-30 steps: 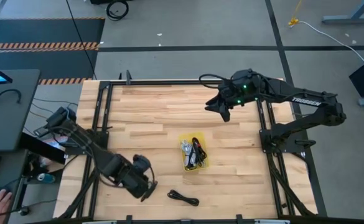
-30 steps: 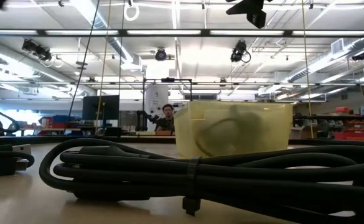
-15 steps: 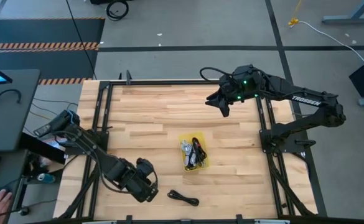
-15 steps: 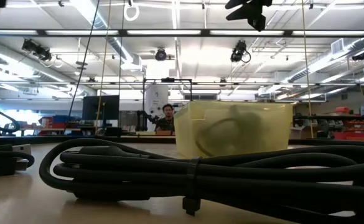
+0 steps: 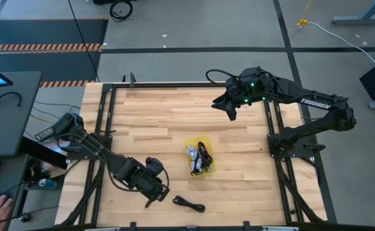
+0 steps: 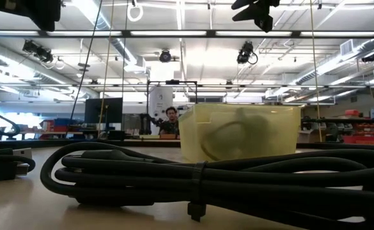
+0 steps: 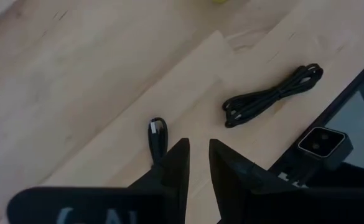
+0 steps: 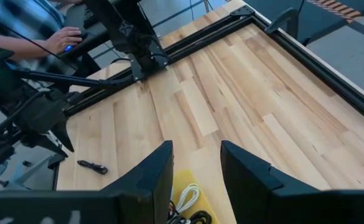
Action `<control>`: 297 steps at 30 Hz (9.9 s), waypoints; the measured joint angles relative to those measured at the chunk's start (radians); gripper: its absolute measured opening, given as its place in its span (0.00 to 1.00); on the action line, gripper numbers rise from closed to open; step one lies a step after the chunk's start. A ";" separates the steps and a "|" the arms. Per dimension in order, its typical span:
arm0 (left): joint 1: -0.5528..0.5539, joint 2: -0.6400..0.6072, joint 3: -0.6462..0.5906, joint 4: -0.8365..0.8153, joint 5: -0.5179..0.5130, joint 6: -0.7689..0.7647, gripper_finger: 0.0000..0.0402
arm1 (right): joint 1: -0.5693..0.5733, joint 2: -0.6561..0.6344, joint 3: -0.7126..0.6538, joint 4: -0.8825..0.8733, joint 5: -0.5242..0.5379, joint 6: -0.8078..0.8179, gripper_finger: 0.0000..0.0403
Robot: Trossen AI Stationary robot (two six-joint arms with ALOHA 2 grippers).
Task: Pick and place USB-C Cables
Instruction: Put the black charger cable into the yellow bin
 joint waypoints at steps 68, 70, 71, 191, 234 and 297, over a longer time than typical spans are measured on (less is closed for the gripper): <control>-0.037 0.342 0.002 0.175 0.249 -0.126 0.40 | -0.002 0.000 0.001 0.002 0.000 -0.044 0.34; -0.037 0.342 0.002 0.172 0.249 -0.125 0.40 | -0.002 0.000 0.001 0.002 0.000 -0.044 0.34; -0.037 0.342 0.002 0.170 0.249 -0.125 0.40 | -0.002 0.000 0.001 0.002 0.000 -0.044 0.34; -0.035 0.481 0.203 -0.086 0.242 -0.231 0.40 | -0.001 -0.001 0.000 -0.004 -0.031 -0.051 0.34; 0.252 0.507 0.707 -0.344 -0.263 -0.073 0.05 | -0.108 -0.115 0.000 0.002 -0.035 -0.080 0.34; 0.322 0.629 0.789 -0.094 -0.290 0.026 0.30 | -0.170 -0.296 0.001 -0.136 -0.035 -0.246 0.34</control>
